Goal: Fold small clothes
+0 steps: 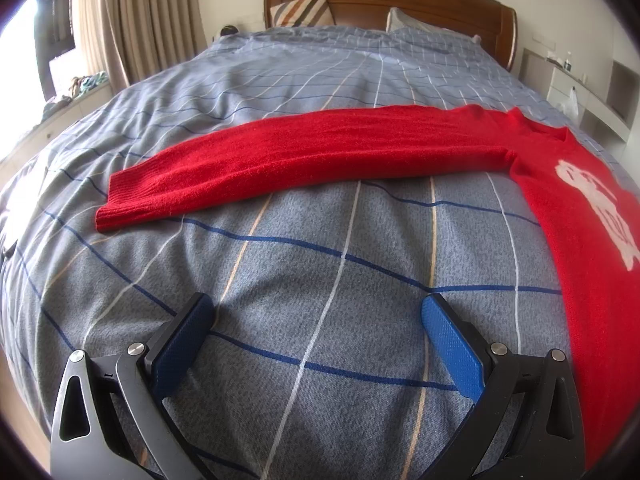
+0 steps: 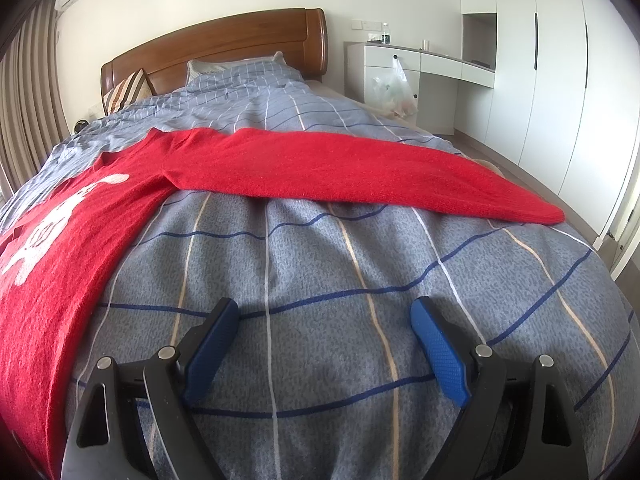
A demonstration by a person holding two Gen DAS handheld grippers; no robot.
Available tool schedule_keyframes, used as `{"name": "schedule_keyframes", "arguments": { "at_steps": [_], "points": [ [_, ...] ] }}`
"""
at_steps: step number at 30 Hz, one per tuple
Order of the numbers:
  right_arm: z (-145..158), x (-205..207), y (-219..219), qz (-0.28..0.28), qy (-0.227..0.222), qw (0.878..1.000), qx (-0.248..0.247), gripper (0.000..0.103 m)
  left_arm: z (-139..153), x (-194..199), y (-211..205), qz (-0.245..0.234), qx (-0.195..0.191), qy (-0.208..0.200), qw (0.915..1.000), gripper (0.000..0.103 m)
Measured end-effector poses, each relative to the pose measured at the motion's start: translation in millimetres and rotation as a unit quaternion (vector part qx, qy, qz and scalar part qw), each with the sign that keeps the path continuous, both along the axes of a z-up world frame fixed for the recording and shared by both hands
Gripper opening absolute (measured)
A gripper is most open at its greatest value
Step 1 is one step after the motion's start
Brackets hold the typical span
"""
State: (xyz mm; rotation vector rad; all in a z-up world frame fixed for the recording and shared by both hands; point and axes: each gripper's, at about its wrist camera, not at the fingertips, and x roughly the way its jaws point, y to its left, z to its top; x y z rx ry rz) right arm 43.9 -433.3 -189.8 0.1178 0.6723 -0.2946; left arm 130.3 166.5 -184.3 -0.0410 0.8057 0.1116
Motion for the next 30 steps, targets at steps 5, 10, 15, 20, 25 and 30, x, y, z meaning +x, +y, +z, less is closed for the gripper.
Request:
{"name": "schedule_keyframes", "arguments": {
  "at_steps": [5, 10, 15, 20, 25, 30],
  "points": [
    [0.1, 0.0, 0.6, 0.000, 0.000, 1.000, 0.000, 0.087, -0.1, -0.1, 0.3, -0.001, -0.001, -0.001, 1.0000, 0.103],
    [10.6, 2.0, -4.7, 0.013, 0.023, 0.999, 0.018, 0.087, 0.9, -1.3, -1.3, -0.001, -0.001, -0.004, 1.0000, 0.103],
    [45.8, -16.7, -57.8, -0.025, -0.043, 0.984, 0.171, 0.087, 1.3, -2.7, -2.3, 0.001, 0.001, -0.007, 1.0000, 0.103],
    [37.3, -29.2, -143.1, -0.121, -0.111, 0.915, 0.368, 0.082, 1.3, -3.4, -2.8, 0.002, 0.003, -0.011, 0.9999, 0.103],
    [16.2, -23.2, -189.0, -0.198, -0.131, 0.843, 0.483, 0.064, 0.8, -4.0, -3.1, 0.003, 0.003, -0.013, 0.9999, 0.103],
    [-7.0, -8.2, -220.1, -0.234, -0.126, 0.809, 0.525, 0.039, 0.7, -4.1, -3.0, 0.003, 0.003, -0.014, 0.9999, 0.103]
  ]
}}
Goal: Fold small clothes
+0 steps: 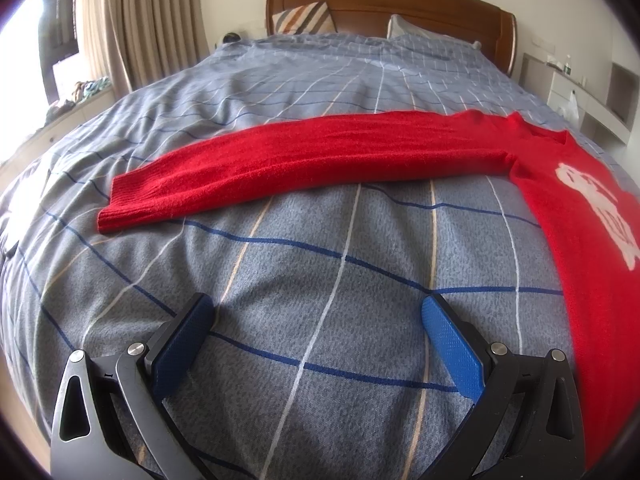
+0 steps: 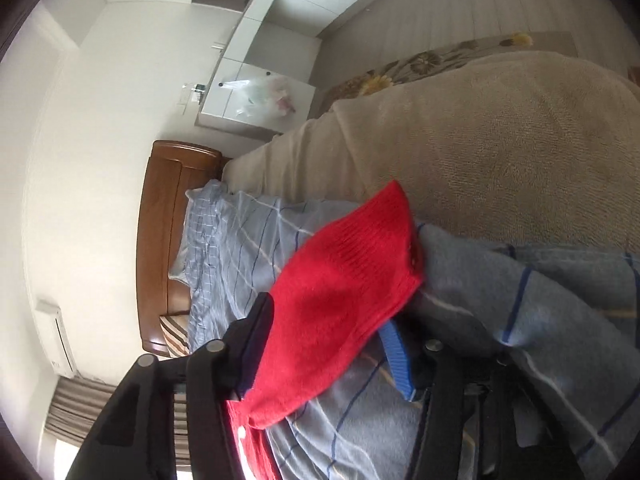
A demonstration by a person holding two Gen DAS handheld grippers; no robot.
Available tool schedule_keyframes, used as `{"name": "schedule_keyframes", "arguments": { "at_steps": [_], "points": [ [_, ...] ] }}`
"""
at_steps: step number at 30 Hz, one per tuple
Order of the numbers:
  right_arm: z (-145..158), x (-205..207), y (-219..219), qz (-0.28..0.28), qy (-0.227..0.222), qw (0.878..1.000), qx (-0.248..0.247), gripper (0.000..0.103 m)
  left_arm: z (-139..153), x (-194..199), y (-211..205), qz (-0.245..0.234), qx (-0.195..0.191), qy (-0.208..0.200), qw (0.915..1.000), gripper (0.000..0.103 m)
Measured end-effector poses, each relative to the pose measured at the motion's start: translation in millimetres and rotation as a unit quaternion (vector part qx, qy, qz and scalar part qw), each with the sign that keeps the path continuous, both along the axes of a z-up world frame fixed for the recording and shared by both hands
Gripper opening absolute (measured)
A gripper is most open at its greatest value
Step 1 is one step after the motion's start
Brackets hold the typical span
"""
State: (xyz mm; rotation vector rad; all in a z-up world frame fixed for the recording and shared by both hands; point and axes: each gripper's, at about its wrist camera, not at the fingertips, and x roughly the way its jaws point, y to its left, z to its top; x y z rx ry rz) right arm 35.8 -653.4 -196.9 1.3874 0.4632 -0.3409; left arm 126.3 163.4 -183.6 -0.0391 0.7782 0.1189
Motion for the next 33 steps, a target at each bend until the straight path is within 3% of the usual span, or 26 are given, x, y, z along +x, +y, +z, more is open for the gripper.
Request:
{"name": "schedule_keyframes", "arguments": {
  "at_steps": [2, 3, 6, 9, 11, 14, 18, 21, 24, 25, 26, 27, 28, 30, 33],
  "points": [
    [-8.3, 3.5, -8.7, -0.008, 0.020, 1.000, 0.004, 0.011, 0.0, 0.1, 0.1, 0.000, 0.000, 0.000, 1.0000, 0.103],
    [-9.9, 6.1, -10.0, -0.006, 0.030, 1.000, 0.000, 0.006, -0.1, 0.0, 0.2, 0.000, 0.000, 0.000, 1.0000, 0.103],
    [4.2, 15.2, -6.8, 0.012, 0.052, 0.997, -0.046, 0.004, 0.0, 0.0, 0.3, 0.000, 0.001, -0.001, 1.0000, 0.103],
    [53.4, 32.1, 11.5, 0.040, 0.051, 0.987, -0.144, 0.004, 1.4, -0.1, 0.2, 0.002, 0.003, -0.002, 1.0000, 0.103],
    [101.0, 50.7, 39.3, 0.077, 0.023, 0.972, -0.220, 0.004, 1.5, 0.4, 0.6, 0.002, 0.002, -0.002, 1.0000, 0.103],
    [169.7, 87.0, 107.6, 0.153, -0.036, 0.938, -0.310, 0.004, 1.1, 0.1, 0.5, 0.001, 0.002, -0.002, 1.0000, 0.103],
    [213.9, 139.7, 225.8, 0.280, -0.099, 0.890, -0.346, 0.004, 1.0, 0.2, 0.5, 0.001, 0.001, -0.002, 1.0000, 0.103],
    [211.1, 171.6, 313.4, 0.360, -0.112, 0.854, -0.359, 0.004, 0.5, -0.2, 0.3, 0.001, 0.001, -0.002, 1.0000, 0.103],
    [180.7, 196.8, 386.7, 0.439, -0.112, 0.821, -0.348, 0.006, 0.7, 0.2, 0.4, 0.001, 0.001, -0.003, 1.0000, 0.103],
    [162.8, 204.8, 405.2, 0.473, -0.105, 0.813, -0.322, 0.018, 0.5, -0.3, 0.4, 0.001, 0.001, -0.003, 1.0000, 0.103],
    [144.0, 211.3, 419.8, 0.499, -0.094, 0.810, -0.293, 0.047, 0.5, -0.1, 0.2, 0.001, 0.000, -0.003, 1.0000, 0.103],
    [127.3, 214.5, 428.7, 0.515, -0.090, 0.811, -0.265, 0.059, 0.6, 0.2, 0.0, 0.001, 0.000, -0.003, 1.0000, 0.103],
    [115.1, 213.1, 432.4, 0.521, -0.090, 0.813, -0.242, 0.064, 0.3, 0.2, -0.2, 0.001, -0.001, -0.004, 1.0000, 0.103],
    [99.1, 204.4, 425.5, 0.522, -0.093, 0.818, -0.222, 0.064, 0.5, 0.8, -0.4, 0.001, -0.001, -0.004, 1.0000, 0.103],
    [89.9, 181.6, 387.1, 0.505, -0.071, 0.819, -0.262, 0.064, 0.1, 0.2, -0.1, 0.001, -0.001, -0.004, 1.0000, 0.103]
  ]
}}
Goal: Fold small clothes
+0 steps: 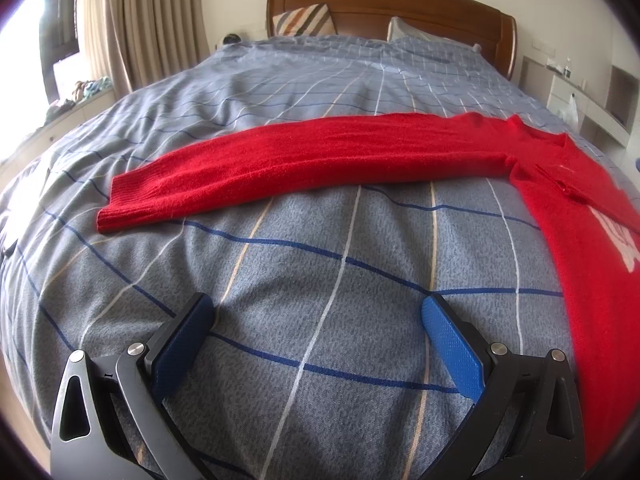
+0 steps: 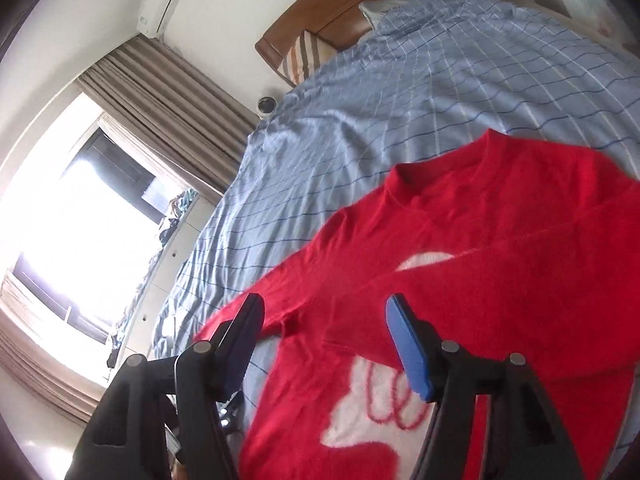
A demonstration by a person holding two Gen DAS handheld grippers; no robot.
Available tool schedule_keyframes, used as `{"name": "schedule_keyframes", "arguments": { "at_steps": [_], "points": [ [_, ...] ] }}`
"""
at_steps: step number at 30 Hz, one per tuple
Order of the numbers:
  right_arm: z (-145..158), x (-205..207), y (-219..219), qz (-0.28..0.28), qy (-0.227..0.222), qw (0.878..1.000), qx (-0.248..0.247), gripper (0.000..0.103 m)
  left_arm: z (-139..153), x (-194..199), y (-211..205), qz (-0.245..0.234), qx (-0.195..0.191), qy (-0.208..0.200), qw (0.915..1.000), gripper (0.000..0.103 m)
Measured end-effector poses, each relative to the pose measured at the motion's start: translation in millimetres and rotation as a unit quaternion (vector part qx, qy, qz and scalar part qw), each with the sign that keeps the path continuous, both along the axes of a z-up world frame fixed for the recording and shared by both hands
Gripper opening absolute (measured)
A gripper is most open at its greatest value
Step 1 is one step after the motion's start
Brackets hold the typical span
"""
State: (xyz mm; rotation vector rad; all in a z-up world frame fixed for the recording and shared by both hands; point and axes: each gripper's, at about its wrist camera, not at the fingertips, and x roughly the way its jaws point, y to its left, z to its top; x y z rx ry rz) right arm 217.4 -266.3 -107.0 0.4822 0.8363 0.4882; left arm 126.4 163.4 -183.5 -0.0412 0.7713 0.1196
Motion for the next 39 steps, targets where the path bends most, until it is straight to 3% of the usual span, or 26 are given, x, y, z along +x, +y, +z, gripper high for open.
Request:
{"name": "schedule_keyframes", "arguments": {
  "at_steps": [4, 8, 12, 19, 24, 39],
  "points": [
    [-3.5, -27.5, -71.6, -0.074, -0.018, 0.989, -0.128, 0.065, -0.1, -0.1, 0.2, 0.000, 0.001, 0.000, 1.0000, 0.103],
    [-22.4, -63.9, -132.1, -0.140, -0.024, 0.951, -0.276, 0.065, -0.9, -0.3, -1.1, 0.001, 0.003, -0.004, 1.0000, 0.103],
    [-49.2, -93.2, -167.5, -0.183, -0.019, 0.921, -0.343, 0.065, -1.7, -0.6, -2.5, 0.003, 0.006, -0.010, 0.9999, 0.103],
    [-71.2, -105.3, -170.2, -0.217, -0.037, 0.905, -0.364, 0.076, -3.9, -5.7, -4.9, 0.006, 0.009, -0.021, 0.9997, 0.103],
    [-73.0, -110.7, -170.6, -0.223, -0.037, 0.910, -0.348, 0.079, -4.6, -5.7, -4.7, 0.007, 0.011, -0.024, 0.9996, 0.103],
    [-76.2, -109.2, -165.2, -0.229, -0.037, 0.902, -0.364, 0.082, -5.1, -5.5, -4.3, 0.007, 0.011, -0.024, 0.9996, 0.103]
  ]
}}
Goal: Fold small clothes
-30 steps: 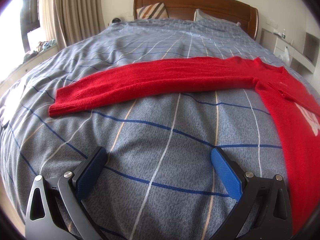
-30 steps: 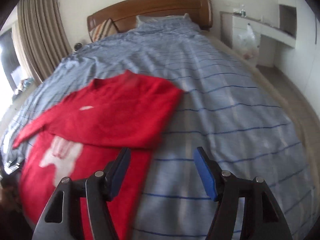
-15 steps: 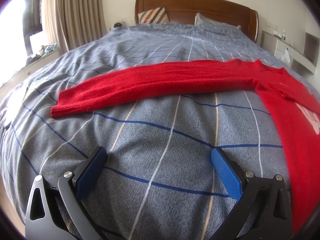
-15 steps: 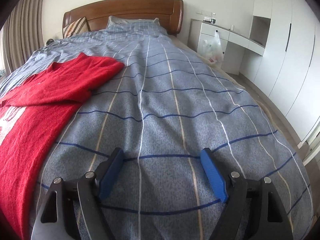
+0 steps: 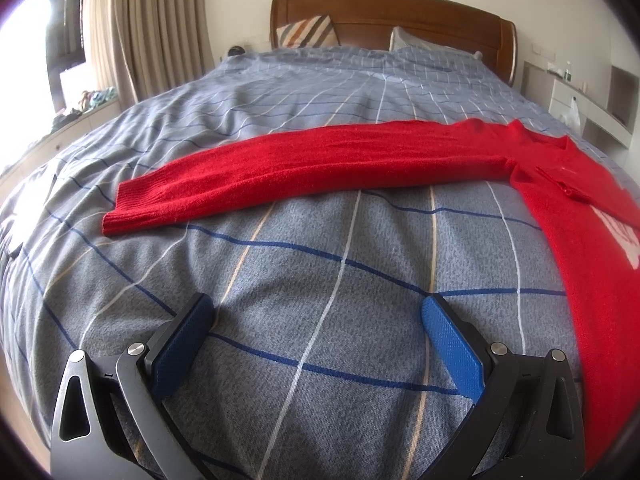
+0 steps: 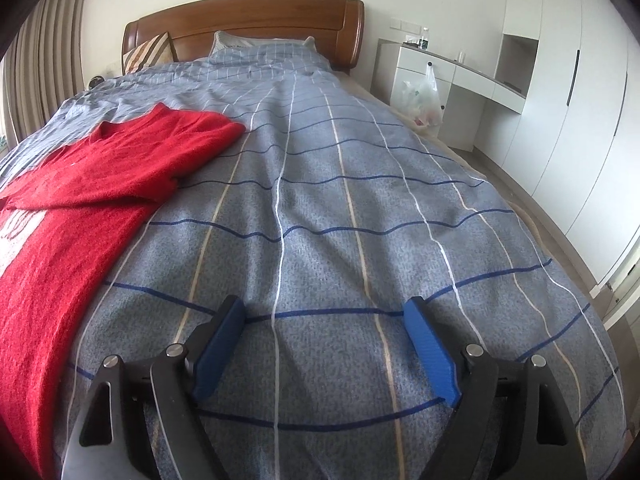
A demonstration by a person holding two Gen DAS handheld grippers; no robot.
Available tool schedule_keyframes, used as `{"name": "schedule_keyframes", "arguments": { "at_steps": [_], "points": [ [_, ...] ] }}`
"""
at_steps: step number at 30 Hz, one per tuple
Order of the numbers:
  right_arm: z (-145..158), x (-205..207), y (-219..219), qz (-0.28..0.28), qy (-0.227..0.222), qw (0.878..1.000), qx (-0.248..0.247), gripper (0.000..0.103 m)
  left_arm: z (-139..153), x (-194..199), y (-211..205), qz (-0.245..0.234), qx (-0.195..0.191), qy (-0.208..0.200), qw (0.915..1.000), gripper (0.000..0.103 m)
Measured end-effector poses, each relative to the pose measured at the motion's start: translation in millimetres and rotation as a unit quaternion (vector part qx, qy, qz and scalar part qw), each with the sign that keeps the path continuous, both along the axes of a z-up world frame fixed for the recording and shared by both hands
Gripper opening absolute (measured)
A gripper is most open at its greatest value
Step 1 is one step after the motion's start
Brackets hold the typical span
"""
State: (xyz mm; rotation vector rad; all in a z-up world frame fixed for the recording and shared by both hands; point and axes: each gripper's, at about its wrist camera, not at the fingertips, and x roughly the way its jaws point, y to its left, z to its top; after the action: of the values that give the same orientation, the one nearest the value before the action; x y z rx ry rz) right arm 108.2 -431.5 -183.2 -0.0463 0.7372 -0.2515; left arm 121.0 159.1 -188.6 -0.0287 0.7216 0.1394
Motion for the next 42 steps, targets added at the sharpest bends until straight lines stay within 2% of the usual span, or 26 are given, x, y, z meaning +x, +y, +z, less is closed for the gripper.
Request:
{"name": "schedule_keyframes", "arguments": {
  "at_steps": [10, 12, 14, 17, 19, 23, 26, 28, 29, 30, 31, 32, 33, 35, 37, 39, 42],
  "points": [
    [-0.4, 0.3, 1.1, -0.002, 0.001, 1.000, -0.002, 0.083, 0.1, -0.6, 0.6, 0.000, -0.003, 0.004, 1.0000, 0.103],
    [-0.5, 0.3, 1.0, -0.002, 0.001, 1.000, -0.002, 0.083, 4.0, 0.8, 3.4, -0.004, -0.015, 0.024, 0.9996, 0.103],
    [-0.5, 0.3, 1.2, -0.001, 0.001, 1.000, -0.001, 0.083, 12.1, -0.2, 11.4, -0.009, -0.047, 0.046, 0.9978, 0.103],
    [-0.6, 0.2, 1.2, -0.002, 0.001, 1.000, -0.001, 0.083, 28.4, -9.6, 37.5, -0.012, -0.126, 0.039, 0.9912, 0.102],
    [-0.6, 0.2, 1.3, -0.002, 0.000, 1.000, -0.001, 0.083, 40.0, -9.2, 62.8, 0.009, -0.156, 0.027, 0.9873, 0.102],
    [-0.5, 0.2, 1.3, -0.002, 0.000, 1.000, -0.002, 0.083, 53.8, 14.8, 131.4, 0.092, -0.182, 0.028, 0.9786, 0.102],
    [-0.7, 0.0, 1.1, -0.003, 0.000, 1.000, -0.003, 0.083, 43.0, 47.2, 168.6, 0.119, -0.190, 0.076, 0.9716, 0.101],
    [-0.7, -0.2, 1.1, -0.003, 0.000, 1.000, -0.004, 0.083, 30.6, 67.2, 178.7, 0.117, -0.189, 0.107, 0.9692, 0.099],
    [-0.7, -0.3, 1.0, -0.004, 0.000, 1.000, -0.004, 0.083, 25.3, 74.8, 180.6, 0.119, -0.183, 0.118, 0.9687, 0.091],
    [-0.6, -0.3, 1.1, -0.004, 0.000, 1.000, -0.005, 0.083, 21.0, 80.6, 180.6, 0.120, -0.174, 0.127, 0.9691, 0.076],
    [-0.6, -0.4, 1.2, -0.005, 0.001, 1.000, -0.005, 0.083, 18.5, 85.4, 177.8, 0.120, -0.163, 0.132, 0.9704, 0.067],
    [-0.6, -0.4, 1.5, -0.005, 0.001, 1.000, -0.006, 0.083, 17.9, 89.0, 174.6, 0.115, -0.154, 0.135, 0.9722, 0.044],
    [-0.5, -0.6, 1.9, -0.005, 0.001, 1.000, -0.006, 0.084, 19.2, 91.5, 171.8, 0.110, -0.148, 0.135, 0.9735, 0.011],
    [-0.3, -0.5, 1.7, -0.005, 0.001, 1.000, -0.007, 0.084, 27.7, 93.3, 168.1, 0.112, -0.150, 0.135, 0.9730, 0.007],
    [-0.3, -0.6, 1.6, -0.005, 0.001, 1.000, -0.006, 0.084, 50.4, 94.1, 160.4, 0.108, -0.137, 0.114, 0.9781, 0.006],
    [-0.2, -0.5, 1.7, -0.005, 0.001, 1.000, -0.006, 0.084, 80.2, 102.1, 143.9, 0.090, -0.113, 0.090, 0.9855, 0.006],
    [0.1, -0.5, 2.1, -0.005, 0.000, 1.000, -0.007, 0.084, 134.3, 122.9, 95.5, 0.034, -0.095, 0.051, 0.9936, 0.006]
  ]
}}
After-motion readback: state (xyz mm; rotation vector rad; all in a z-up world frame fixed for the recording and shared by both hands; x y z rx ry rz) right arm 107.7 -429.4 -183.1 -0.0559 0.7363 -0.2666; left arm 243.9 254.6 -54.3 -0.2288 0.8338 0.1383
